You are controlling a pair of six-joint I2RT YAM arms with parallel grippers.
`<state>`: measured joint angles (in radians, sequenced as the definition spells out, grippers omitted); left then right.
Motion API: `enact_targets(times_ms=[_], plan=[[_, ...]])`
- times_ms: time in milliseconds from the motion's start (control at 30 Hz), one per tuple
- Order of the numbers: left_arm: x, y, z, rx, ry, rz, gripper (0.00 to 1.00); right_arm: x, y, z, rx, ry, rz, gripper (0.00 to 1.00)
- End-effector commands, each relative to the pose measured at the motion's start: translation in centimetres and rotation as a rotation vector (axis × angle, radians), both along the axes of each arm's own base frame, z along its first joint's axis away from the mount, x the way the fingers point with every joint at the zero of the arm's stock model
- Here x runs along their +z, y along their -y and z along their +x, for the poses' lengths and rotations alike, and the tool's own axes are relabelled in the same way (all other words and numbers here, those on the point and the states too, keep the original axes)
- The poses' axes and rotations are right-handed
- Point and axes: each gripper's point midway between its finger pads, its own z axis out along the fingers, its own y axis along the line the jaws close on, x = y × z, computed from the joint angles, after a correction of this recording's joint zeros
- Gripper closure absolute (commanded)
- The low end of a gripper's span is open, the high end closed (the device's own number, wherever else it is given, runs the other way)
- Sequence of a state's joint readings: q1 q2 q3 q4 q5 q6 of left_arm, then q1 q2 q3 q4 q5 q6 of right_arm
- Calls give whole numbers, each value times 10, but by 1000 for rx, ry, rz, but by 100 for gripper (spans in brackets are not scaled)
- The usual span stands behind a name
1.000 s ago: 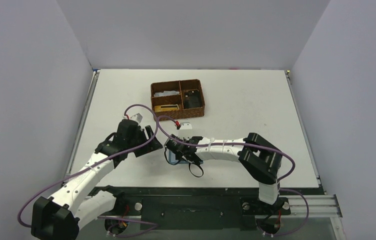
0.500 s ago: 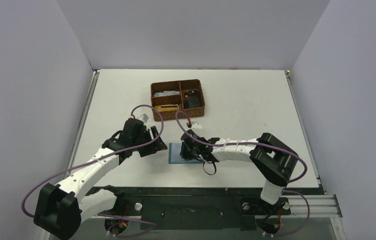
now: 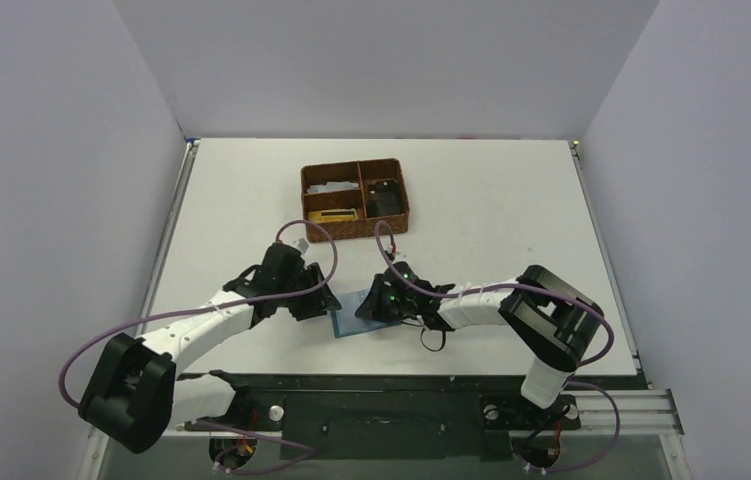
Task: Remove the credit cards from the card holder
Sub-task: Remove the credit card from the card holder.
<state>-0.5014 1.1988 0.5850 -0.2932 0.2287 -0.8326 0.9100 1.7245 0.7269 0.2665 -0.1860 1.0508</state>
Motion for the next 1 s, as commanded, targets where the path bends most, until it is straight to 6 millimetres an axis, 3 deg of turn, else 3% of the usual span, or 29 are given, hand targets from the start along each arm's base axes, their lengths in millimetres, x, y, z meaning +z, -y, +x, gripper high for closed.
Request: enact_targets(times_ms=[0, 700, 900, 967], plan=[[3, 15, 7, 5, 18, -71, 58, 24, -11, 2, -1, 14, 125, 100], [-19, 34, -2, 26, -46, -113, 61, 27, -8, 2, -24, -1, 175, 100], [-19, 40, -2, 27, -45, -129, 69, 29, -8, 3, -25, 3, 173, 100], [-20, 41, -1, 26, -45, -128, 79, 29, -7, 4, -27, 9, 164, 100]])
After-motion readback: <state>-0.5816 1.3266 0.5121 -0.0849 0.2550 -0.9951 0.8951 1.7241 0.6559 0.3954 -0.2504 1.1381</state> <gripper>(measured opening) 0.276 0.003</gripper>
